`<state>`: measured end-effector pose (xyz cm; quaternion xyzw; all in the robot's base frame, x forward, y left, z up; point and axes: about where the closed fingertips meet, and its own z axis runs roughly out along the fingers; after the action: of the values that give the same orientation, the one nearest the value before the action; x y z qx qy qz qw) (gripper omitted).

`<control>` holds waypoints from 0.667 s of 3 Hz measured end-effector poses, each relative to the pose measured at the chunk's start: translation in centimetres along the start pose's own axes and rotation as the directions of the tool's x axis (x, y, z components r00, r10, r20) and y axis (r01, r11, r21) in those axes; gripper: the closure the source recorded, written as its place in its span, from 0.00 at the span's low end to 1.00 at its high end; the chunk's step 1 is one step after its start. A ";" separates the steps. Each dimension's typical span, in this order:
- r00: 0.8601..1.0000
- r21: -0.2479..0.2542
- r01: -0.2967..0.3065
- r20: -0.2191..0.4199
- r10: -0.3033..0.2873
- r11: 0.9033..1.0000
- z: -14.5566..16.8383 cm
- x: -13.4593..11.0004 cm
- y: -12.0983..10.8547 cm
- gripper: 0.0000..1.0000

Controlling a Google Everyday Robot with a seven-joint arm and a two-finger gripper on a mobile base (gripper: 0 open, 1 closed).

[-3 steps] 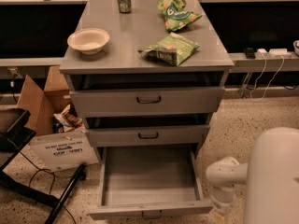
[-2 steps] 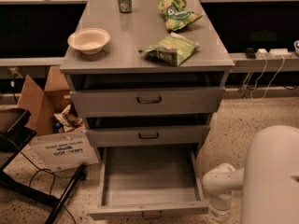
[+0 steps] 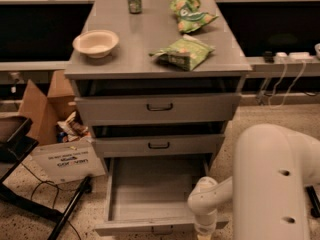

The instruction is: Open bottom drawer

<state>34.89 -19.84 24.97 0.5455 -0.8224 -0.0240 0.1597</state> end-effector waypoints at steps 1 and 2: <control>0.971 0.072 0.230 0.058 -0.234 0.971 0.2 -6.6 -0.8 0.04; 0.935 0.152 0.329 0.084 -0.343 0.932 -1.0 -10.2 -1.9 0.00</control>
Offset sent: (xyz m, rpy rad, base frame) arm 0.0910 0.1235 -0.0117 0.1970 -0.2174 0.4541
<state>40.44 -11.27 23.15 0.6856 -0.7241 -0.0247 0.0707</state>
